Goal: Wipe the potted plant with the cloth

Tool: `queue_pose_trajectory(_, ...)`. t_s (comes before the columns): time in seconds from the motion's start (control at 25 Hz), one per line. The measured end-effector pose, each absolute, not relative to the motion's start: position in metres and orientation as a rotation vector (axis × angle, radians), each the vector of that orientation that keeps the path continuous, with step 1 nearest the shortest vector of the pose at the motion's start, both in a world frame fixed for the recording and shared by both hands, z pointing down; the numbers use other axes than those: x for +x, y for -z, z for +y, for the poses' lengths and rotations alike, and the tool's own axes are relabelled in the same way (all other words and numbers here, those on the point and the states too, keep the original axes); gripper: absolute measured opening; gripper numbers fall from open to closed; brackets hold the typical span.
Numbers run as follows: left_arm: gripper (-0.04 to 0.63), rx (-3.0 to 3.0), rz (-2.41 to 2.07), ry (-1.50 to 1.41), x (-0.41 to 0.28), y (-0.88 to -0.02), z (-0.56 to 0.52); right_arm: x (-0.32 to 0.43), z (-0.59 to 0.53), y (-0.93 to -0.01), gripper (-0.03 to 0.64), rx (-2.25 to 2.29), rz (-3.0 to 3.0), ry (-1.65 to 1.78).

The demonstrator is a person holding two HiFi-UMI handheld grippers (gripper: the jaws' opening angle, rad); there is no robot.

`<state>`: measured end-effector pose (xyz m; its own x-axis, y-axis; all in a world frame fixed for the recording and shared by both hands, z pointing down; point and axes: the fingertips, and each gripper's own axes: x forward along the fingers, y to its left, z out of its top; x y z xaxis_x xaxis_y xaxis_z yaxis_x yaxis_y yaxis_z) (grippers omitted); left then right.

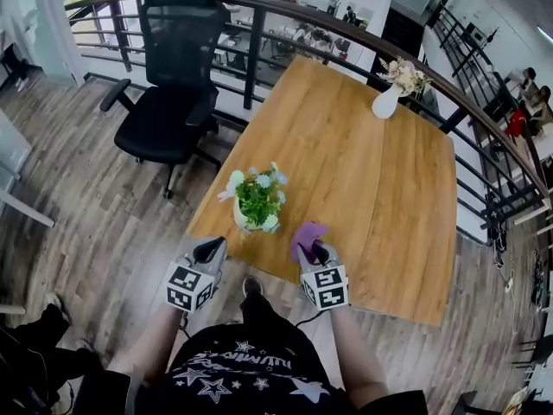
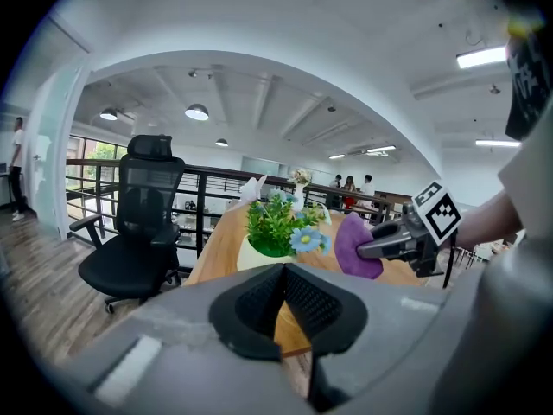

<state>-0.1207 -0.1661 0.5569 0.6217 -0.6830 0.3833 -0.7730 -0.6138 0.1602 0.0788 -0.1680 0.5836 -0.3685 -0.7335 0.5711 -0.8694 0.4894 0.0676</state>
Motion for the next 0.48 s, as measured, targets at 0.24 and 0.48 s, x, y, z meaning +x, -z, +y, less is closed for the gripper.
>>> queue_pose_trajectory(0.24,0.040,2.519,-1.122,-0.417,-0.111,-0.569,-0.195,0.082,-0.210,-0.597,0.084,1.175,-2.232,-0.306)
queue_pose_trajectory(0.48,0.174,2.565,-1.014,-0.514,-0.100,-0.581,-0.214,0.072,-0.240,-0.605,0.084,0.980,-2.282,-0.244)
